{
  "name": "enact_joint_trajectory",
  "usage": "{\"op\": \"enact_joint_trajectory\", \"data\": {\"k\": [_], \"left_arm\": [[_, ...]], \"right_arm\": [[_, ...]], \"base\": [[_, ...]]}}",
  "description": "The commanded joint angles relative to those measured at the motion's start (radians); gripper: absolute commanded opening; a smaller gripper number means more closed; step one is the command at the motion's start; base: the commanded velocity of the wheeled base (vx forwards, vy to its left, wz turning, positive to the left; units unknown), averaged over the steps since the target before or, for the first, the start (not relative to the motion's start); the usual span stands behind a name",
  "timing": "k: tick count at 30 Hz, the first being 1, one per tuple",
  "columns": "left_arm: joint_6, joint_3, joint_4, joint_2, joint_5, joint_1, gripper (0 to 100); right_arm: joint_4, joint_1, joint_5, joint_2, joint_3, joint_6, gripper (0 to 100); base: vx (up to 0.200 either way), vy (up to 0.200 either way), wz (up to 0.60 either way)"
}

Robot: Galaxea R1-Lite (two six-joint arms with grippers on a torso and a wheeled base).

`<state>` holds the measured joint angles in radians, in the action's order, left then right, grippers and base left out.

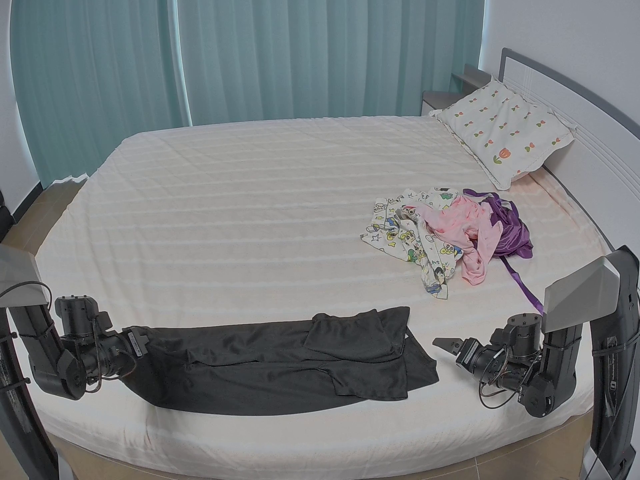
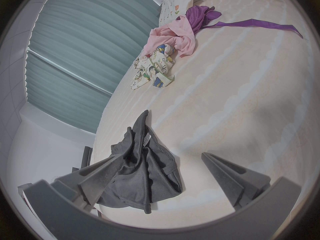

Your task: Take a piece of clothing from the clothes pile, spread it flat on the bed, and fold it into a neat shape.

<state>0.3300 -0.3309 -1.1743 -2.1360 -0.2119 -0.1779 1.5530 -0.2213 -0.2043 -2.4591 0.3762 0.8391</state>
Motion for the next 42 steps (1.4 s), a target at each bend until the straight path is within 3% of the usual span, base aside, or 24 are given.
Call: {"op": "enact_joint_trajectory", "data": {"k": [1,4,12,27,42], "left_arm": [[0.038,0.003,0.001,0.036,0.046,0.092,0],[0.049,0.004,0.001,0.034,0.147,0.187,0],[0.05,0.006,0.002,0.036,0.253,0.33,0],[0.05,-0.033,0.048,0.025,0.289,0.393,0],[0.107,-0.212,0.232,0.001,0.292,0.46,0]], "right_arm": [[0.012,0.0,0.0,-0.001,0.001,0.0,100],[0.012,-0.001,-0.001,-0.001,0.0,-0.002,100],[0.012,-0.001,-0.001,-0.003,0.0,-0.002,100],[0.012,-0.003,-0.001,-0.006,0.0,-0.005,100],[0.013,-0.013,0.002,-0.024,0.0,-0.008,100]], "base": [[0.0,0.0,0.0],[0.0,-0.067,0.0],[0.0,-0.2,0.0],[0.0,-0.2,0.0],[0.0,-0.2,0.0]]}}
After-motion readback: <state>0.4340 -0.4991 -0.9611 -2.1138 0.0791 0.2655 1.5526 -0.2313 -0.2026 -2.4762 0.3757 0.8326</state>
